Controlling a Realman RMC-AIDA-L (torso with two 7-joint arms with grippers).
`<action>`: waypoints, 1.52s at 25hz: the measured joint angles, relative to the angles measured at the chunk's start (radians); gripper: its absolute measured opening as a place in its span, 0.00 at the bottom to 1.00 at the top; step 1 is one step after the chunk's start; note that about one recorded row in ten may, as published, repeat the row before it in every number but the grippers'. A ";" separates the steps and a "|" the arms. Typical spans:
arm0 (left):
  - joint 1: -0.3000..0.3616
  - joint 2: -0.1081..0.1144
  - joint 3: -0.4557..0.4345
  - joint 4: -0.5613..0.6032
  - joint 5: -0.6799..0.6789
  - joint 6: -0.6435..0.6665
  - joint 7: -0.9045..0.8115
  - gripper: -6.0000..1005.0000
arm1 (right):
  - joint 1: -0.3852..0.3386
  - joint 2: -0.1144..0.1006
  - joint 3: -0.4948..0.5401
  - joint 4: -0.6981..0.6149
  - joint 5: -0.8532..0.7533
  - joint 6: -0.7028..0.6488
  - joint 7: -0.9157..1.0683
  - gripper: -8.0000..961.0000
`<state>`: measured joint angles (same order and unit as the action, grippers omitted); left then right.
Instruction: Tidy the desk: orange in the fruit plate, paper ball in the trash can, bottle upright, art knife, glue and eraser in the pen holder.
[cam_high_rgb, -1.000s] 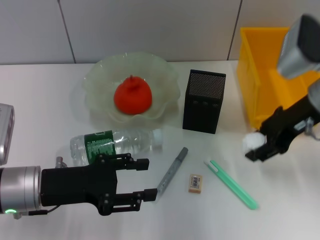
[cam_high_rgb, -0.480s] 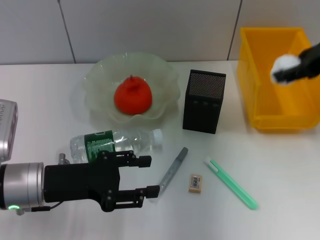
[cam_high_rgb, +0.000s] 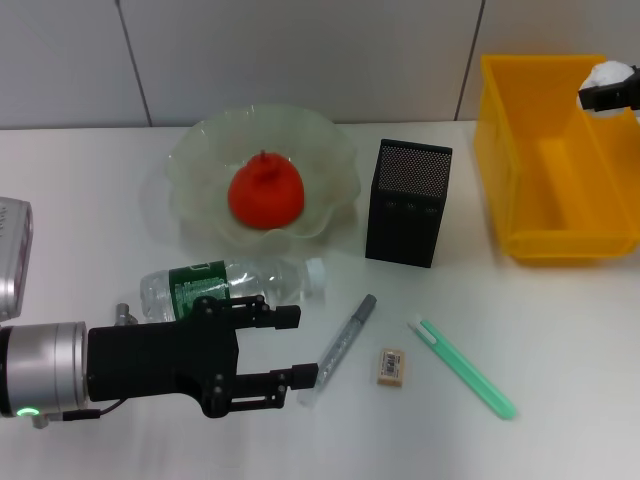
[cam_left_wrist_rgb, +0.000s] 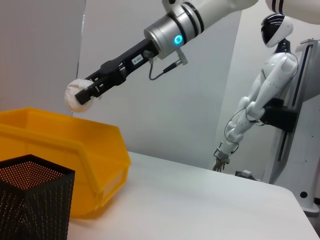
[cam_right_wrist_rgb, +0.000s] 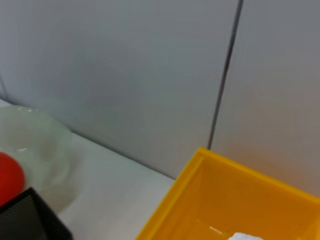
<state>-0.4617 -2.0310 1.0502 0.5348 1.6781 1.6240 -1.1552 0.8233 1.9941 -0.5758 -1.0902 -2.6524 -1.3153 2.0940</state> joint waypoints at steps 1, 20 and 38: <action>0.000 0.000 0.000 0.000 0.000 0.000 0.000 0.68 | 0.001 0.001 0.000 0.010 0.000 0.016 -0.001 0.63; -0.001 -0.010 -0.007 0.007 0.000 -0.020 0.000 0.68 | -0.122 0.002 -0.028 0.036 0.522 0.122 -0.177 0.84; -0.051 -0.025 -0.024 0.005 0.005 -0.064 -0.003 0.68 | -0.368 -0.039 -0.038 0.526 0.858 -0.458 -0.807 0.84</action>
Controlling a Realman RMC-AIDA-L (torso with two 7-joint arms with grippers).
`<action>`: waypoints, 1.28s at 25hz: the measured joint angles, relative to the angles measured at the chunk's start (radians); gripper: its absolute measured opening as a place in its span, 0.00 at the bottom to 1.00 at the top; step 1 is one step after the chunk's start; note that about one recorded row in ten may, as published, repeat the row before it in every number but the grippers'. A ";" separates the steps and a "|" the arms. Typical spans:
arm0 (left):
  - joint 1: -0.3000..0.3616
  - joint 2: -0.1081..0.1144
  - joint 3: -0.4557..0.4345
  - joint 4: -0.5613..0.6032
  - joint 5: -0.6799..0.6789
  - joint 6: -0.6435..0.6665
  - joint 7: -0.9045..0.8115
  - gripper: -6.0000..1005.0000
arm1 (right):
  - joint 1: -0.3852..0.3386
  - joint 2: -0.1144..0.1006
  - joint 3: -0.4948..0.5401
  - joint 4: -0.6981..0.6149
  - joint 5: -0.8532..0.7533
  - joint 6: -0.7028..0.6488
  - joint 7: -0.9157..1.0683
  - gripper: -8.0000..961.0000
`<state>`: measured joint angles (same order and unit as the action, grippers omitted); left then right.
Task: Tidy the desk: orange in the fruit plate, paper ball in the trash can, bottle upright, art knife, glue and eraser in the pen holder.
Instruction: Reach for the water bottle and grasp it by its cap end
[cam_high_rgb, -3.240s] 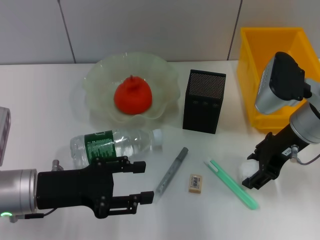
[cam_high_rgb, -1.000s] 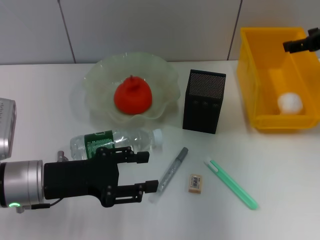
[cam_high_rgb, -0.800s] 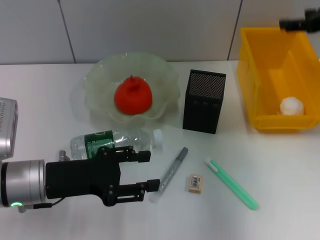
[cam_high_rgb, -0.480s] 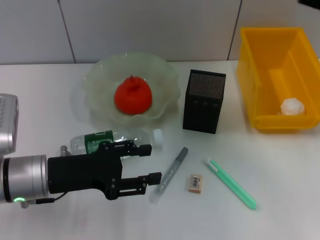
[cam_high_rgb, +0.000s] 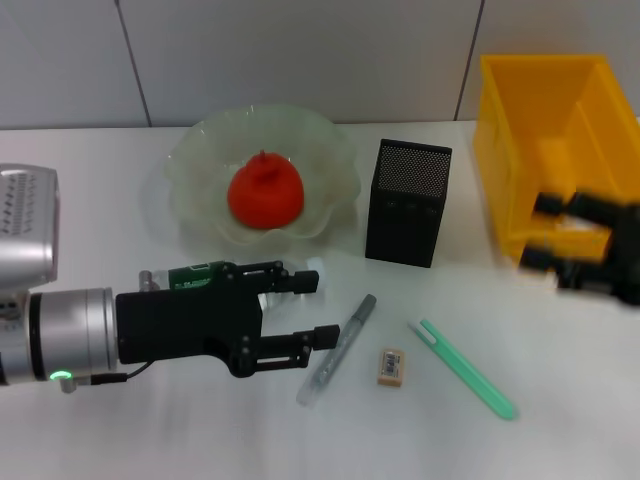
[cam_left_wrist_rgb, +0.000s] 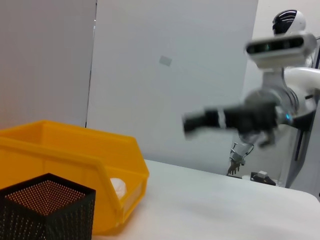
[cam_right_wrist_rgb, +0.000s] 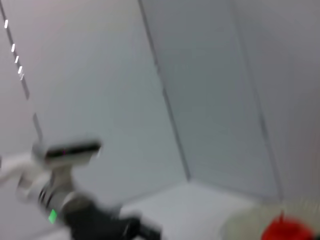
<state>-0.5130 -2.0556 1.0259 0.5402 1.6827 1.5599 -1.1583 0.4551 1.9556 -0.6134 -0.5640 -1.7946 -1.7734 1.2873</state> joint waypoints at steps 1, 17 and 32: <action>-0.008 0.002 0.002 0.000 0.000 -0.005 -0.007 0.68 | -0.001 0.008 0.000 -0.002 -0.045 0.002 -0.002 0.84; -0.063 -0.002 0.013 0.055 0.060 -0.127 -0.075 0.68 | -0.003 0.105 0.007 -0.010 -0.321 0.194 -0.070 0.84; -0.192 -0.016 0.286 0.225 0.303 -0.427 -0.317 0.68 | -0.021 0.106 0.011 -0.008 -0.319 0.201 -0.062 0.84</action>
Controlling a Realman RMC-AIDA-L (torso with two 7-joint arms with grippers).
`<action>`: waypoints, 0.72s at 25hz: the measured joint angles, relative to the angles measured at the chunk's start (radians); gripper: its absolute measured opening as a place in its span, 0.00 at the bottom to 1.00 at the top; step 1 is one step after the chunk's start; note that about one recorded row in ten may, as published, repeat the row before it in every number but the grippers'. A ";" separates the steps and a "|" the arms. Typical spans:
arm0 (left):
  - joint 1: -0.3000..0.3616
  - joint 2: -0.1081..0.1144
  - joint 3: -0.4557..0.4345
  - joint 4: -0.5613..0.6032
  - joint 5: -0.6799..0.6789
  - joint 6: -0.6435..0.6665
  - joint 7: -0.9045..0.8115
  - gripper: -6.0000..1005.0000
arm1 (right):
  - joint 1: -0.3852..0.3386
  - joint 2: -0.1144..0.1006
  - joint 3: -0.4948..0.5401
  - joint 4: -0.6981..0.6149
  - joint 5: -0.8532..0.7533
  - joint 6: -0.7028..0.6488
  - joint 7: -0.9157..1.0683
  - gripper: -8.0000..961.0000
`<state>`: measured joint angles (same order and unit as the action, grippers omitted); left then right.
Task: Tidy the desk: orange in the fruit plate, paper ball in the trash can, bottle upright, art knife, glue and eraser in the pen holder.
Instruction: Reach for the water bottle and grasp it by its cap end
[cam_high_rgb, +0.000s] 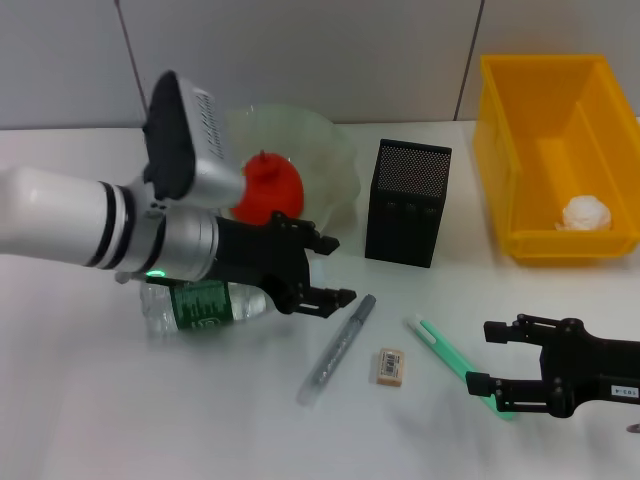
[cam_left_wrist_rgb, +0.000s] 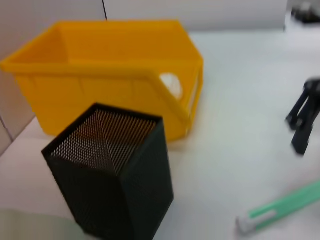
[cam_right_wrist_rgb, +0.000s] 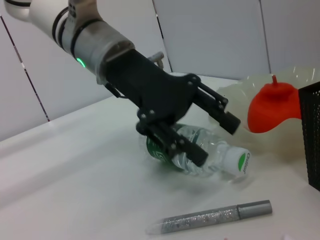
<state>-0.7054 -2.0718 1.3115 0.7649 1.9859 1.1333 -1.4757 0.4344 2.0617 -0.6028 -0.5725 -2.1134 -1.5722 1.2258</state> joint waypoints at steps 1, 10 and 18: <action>0.000 0.000 0.000 0.000 0.000 0.000 0.000 0.68 | 0.000 0.000 0.000 0.000 0.000 0.000 0.000 0.84; 0.007 -0.002 0.085 0.045 0.065 -0.091 -0.037 0.69 | -0.002 0.002 0.001 -0.002 0.002 0.000 0.004 0.84; 0.006 -0.002 0.118 0.118 0.157 -0.084 -0.133 0.69 | -0.002 0.001 0.002 -0.006 0.003 0.000 0.013 0.84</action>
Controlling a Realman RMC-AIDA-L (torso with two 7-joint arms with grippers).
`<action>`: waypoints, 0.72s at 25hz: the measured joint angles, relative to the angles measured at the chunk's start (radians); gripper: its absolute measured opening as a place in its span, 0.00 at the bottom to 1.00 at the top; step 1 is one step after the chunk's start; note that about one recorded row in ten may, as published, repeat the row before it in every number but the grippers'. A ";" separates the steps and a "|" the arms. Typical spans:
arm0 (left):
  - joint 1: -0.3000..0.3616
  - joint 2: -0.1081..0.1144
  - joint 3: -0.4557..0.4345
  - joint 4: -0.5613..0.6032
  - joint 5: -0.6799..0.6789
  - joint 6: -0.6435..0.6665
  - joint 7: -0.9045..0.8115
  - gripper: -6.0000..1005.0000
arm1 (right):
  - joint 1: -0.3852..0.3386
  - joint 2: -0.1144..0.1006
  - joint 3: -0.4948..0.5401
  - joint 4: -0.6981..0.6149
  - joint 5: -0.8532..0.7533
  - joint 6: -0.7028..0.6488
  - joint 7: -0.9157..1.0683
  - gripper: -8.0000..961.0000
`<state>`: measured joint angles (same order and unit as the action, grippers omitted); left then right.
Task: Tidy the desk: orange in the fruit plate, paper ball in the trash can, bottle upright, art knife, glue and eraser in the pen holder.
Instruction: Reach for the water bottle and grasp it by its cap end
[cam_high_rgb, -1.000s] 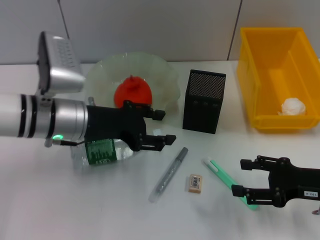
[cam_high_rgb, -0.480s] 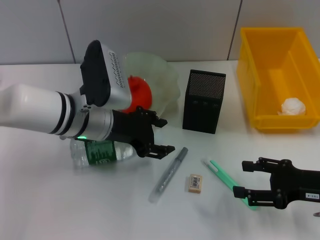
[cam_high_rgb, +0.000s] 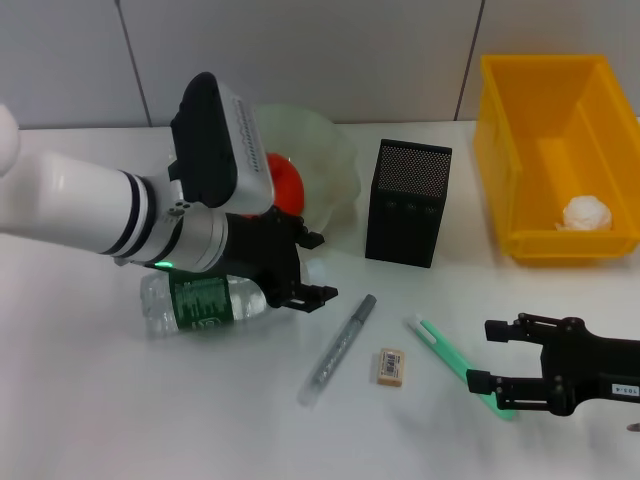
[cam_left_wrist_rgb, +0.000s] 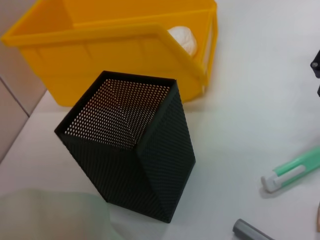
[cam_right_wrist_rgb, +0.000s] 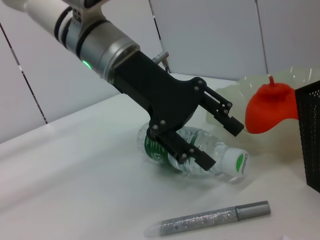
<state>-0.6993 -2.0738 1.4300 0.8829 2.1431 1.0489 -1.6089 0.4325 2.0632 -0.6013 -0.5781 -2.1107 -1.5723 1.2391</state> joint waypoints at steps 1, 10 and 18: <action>0.002 0.000 0.013 0.019 0.017 0.001 -0.021 0.69 | 0.000 0.000 0.000 0.000 0.000 0.000 0.000 0.84; -0.005 -0.003 0.179 0.173 0.221 0.031 -0.282 0.68 | 0.000 0.000 0.000 0.000 0.000 0.000 0.000 0.84; -0.007 -0.005 0.185 0.193 0.246 0.021 -0.300 0.68 | 0.000 0.000 0.000 0.001 0.000 -0.001 0.000 0.84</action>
<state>-0.7066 -2.0786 1.6152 1.0757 2.3895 1.0703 -1.9088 0.4325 2.0632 -0.6012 -0.5770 -2.1106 -1.5729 1.2395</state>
